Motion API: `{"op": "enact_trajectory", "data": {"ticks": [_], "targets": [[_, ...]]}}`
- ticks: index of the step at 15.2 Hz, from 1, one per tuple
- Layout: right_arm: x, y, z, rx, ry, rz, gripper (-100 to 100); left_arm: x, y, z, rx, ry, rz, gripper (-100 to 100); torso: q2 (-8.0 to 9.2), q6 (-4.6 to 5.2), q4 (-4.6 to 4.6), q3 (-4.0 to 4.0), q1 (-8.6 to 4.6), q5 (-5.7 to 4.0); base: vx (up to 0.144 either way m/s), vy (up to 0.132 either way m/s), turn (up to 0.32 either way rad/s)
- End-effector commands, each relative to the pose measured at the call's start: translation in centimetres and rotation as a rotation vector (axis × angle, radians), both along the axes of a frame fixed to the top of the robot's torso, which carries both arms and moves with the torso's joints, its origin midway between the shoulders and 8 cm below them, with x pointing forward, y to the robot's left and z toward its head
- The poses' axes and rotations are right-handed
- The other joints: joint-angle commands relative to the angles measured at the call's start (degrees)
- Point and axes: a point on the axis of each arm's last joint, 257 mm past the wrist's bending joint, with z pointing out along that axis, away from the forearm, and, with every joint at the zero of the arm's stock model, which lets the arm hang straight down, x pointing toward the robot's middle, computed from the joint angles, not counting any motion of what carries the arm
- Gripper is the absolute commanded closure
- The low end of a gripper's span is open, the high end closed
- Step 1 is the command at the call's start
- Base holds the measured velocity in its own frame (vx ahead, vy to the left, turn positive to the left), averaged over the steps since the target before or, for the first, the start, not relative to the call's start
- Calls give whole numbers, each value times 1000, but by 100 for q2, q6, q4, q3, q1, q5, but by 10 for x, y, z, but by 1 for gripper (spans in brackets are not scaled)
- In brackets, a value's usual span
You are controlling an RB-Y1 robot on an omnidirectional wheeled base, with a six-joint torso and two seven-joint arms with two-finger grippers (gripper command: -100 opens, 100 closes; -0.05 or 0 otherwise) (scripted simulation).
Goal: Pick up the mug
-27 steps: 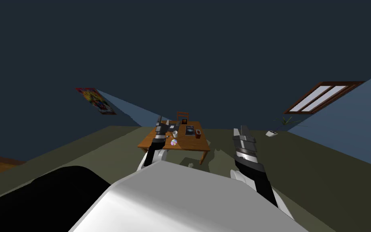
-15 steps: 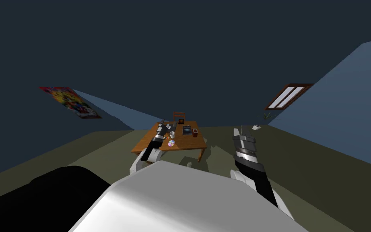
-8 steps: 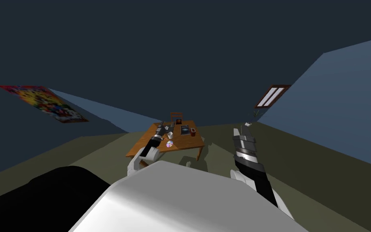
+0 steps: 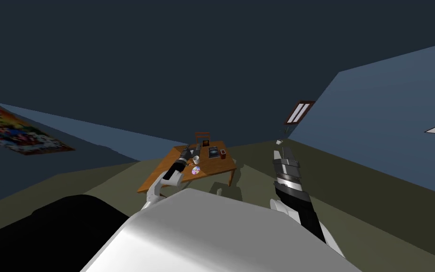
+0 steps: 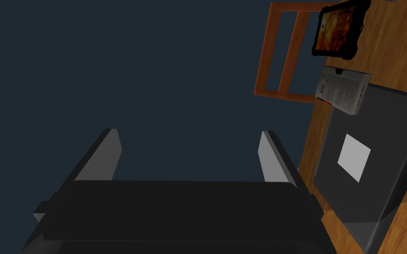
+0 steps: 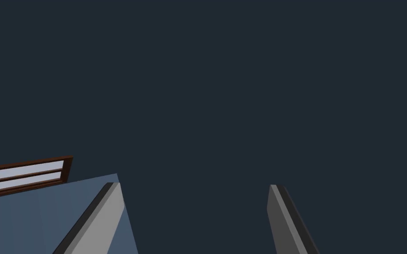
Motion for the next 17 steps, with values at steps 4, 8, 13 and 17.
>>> {"op": "enact_trajectory", "data": {"ticks": [4, 8, 13, 17], "targets": [[0, 0, 0, 0, 0, 0, 0, 1, 41, -37, -26, 126, 74, -100, -1, 0, 0, -1, -1, 0, -15, 14, -163], [0, 0, 0, 0, 0, 0, 0, -3, 64, -59, -47, 208, 120, -100, -3, 4, -1, -2, -1, -1, -14, 13, -187], [0, 0, 0, 0, 0, 0, 0, -12, 105, -90, -91, 312, 204, -100, 1, 3, 0, 1, 1, 0, -23, 17, -193], [0, 0, 0, 0, 0, 0, 0, -22, 127, -110, -123, 384, 256, -100, -4, 4, -1, -2, -2, -1, -12, 10, -137]]}}
